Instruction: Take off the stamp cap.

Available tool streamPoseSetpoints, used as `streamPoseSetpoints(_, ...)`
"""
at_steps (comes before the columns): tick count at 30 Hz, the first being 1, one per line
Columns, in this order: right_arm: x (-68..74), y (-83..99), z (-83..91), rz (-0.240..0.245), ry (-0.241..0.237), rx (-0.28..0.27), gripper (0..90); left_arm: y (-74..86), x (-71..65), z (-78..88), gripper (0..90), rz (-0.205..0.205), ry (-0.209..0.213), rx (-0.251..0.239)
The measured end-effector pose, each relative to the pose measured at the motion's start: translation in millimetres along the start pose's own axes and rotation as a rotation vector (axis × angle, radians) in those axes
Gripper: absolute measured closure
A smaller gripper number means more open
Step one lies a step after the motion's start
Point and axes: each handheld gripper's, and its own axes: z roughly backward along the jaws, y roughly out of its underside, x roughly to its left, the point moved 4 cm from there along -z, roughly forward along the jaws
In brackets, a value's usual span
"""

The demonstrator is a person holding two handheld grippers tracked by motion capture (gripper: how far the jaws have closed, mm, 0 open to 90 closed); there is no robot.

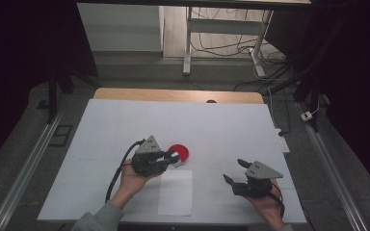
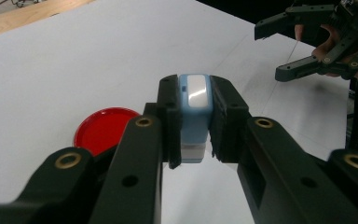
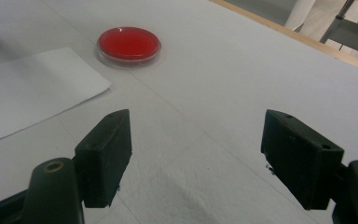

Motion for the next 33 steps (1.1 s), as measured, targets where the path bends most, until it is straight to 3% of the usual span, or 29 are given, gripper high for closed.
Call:
streamPoseSetpoints(7, 6.9, -3.1, -6.4, -0.018, -0.017, -0.013, 25.1, -0.2, -0.2, 0.2, 75.6, 0.000, 0.000, -0.003)
streamPoseSetpoints(33, 36.4, -15.7, -33.7, -0.004, -0.047, -0.026, 25.7, -0.3, -0.6, -0.2, 75.6, -0.004, 0.000, 0.000)
